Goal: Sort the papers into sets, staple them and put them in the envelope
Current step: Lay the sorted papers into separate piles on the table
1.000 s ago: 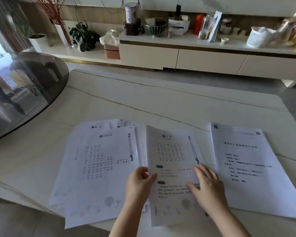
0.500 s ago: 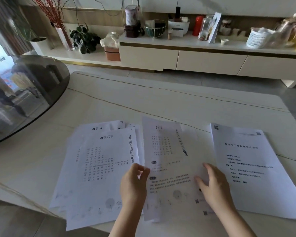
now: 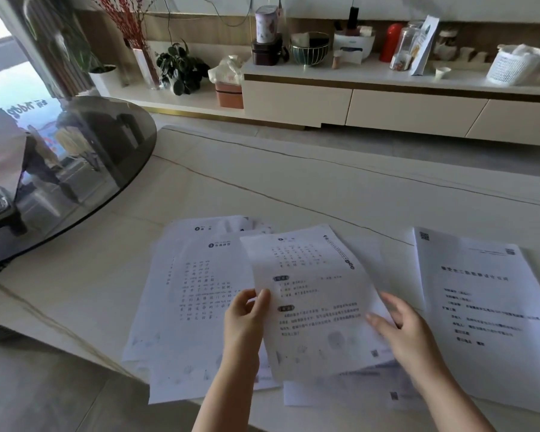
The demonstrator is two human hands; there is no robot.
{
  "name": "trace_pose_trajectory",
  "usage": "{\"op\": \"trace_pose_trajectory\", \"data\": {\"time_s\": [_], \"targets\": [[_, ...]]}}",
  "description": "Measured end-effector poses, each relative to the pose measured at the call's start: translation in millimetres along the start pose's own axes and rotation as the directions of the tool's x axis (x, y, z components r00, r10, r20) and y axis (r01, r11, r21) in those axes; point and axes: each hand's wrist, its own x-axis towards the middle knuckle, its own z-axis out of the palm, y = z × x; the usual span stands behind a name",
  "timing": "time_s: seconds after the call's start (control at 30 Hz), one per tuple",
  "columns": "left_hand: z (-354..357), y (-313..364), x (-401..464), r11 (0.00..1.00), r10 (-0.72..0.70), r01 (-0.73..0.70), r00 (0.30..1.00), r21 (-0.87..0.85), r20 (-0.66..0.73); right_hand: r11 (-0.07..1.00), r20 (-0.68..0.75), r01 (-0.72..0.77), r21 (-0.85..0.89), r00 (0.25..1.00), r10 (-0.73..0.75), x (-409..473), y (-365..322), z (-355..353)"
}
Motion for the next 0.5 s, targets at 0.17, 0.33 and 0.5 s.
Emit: {"op": "trace_pose_trajectory", "data": {"time_s": [0.17, 0.33, 0.5], "targets": [[-24.6, -4.1, 3.8, 0.694, 0.317, -0.269, 0.947, 0.668, 0.052, 0.991, -0.136, 0.002, -0.132, 0.990, -0.020, 3.9, 14.1, -7.5], [-35.7, -18.9, 0.9, 0.251, 0.091, -0.262, 0.965, 0.932, 0.247, 1.000, -0.193, -0.028, 0.013, 0.981, 0.030, 2.9, 19.1, -9.2], [-37.7, -31.4, 7.2, 0.147, 0.055, -0.274, 0.962, 0.950, 0.269, 0.997, -0.213, -0.027, 0.067, 0.976, 0.040, 1.5, 19.7, -7.8]]}}
